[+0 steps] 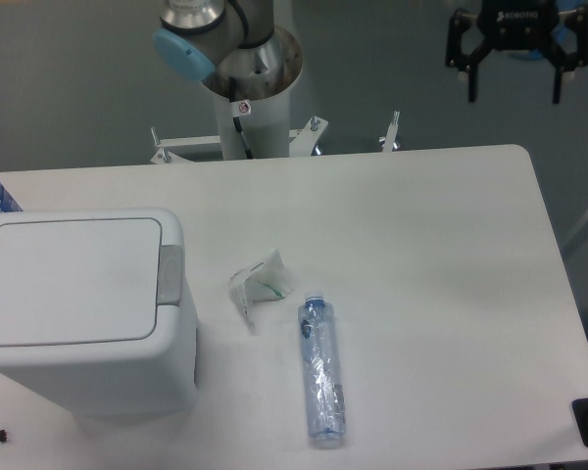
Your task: Open the trash can
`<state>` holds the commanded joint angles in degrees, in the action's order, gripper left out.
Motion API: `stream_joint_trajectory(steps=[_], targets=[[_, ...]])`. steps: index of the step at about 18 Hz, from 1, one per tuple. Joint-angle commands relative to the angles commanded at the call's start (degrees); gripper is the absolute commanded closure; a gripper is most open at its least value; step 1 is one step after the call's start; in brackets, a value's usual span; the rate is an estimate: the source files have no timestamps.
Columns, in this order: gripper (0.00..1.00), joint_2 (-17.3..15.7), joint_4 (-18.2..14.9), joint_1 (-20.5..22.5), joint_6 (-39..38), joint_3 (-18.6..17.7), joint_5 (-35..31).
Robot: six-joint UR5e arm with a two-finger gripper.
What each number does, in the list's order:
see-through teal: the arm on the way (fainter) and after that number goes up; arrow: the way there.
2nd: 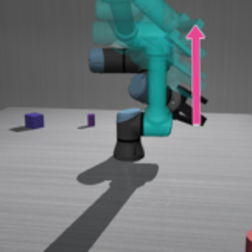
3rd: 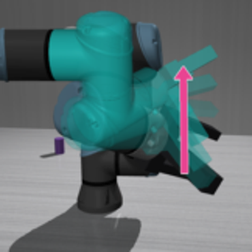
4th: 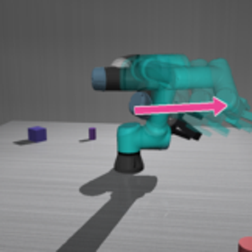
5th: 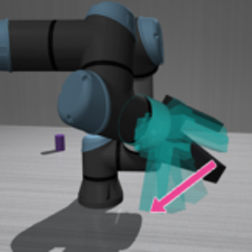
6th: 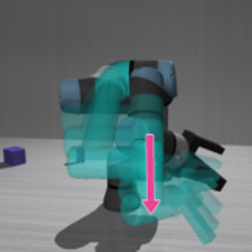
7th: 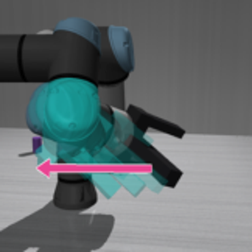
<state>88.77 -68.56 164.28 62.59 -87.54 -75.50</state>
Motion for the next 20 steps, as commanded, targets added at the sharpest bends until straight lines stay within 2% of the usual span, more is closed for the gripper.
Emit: stream_joint_trajectory(steps=[4, 10, 13, 20], targets=[[0.00, 0.4, 0.4, -3.9, -6.5, -0.2, -0.1], [0.00, 1.3, 0.5, -9.9, -21.7, 0.2, 0.1], [0.00, 2.6, 3.9, -14.7, -29.3, -0.3, 0.2], [0.00, 5.7, 10.2, -20.7, -43.6, -0.4, 1.6]])
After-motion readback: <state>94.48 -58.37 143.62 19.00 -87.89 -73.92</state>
